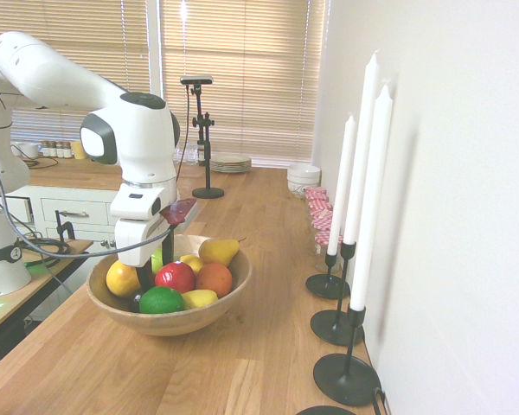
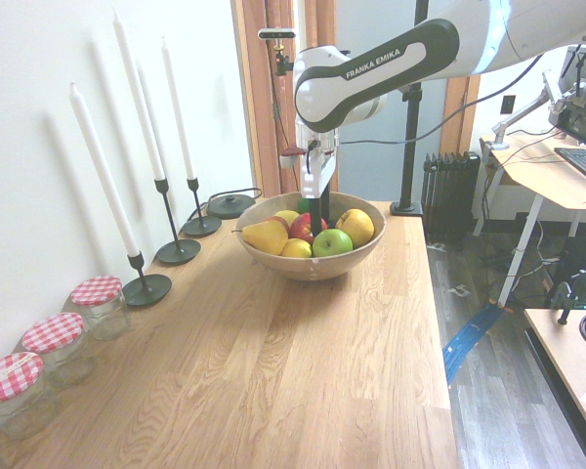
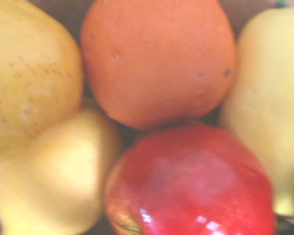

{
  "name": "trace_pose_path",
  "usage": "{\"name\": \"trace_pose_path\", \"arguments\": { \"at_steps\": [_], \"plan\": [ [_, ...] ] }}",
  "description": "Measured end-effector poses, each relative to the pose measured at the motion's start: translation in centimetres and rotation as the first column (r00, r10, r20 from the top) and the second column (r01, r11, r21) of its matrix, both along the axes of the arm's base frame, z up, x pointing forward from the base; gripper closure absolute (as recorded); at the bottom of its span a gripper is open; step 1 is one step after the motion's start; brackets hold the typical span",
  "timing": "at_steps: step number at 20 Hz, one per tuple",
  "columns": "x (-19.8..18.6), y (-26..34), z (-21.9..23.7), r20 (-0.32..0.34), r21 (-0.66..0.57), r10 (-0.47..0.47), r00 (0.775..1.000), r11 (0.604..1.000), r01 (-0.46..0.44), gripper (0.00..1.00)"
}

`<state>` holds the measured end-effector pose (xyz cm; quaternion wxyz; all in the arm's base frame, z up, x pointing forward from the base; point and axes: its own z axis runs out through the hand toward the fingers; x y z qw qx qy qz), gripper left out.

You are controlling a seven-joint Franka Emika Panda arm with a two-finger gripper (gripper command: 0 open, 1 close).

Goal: Take red apple out of the basket

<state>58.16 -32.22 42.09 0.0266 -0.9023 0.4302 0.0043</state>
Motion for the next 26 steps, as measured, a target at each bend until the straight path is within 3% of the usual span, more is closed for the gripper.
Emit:
{"name": "trace_pose_path", "arguments": {
  "at_steps": [3, 4, 21, 26],
  "plan": [
    [0.5, 0.8, -0.2, -0.001, 0.0, 0.015, 1.0, 1.0, -0.015, 0.0],
    [0.8, 1.1, -0.3, 0.0, -0.001, 0.02, 1.0, 1.0, -0.02, 1.0],
    [1.6, 1.6, -0.2, 0.021, -0.017, 0.03, 0.999, 0.999, -0.03, 1.0],
    [2.5, 4.0, 4.9, 0.085, -0.03, 0.024, 0.996, 0.999, -0.022, 1.0]
  ]
}}
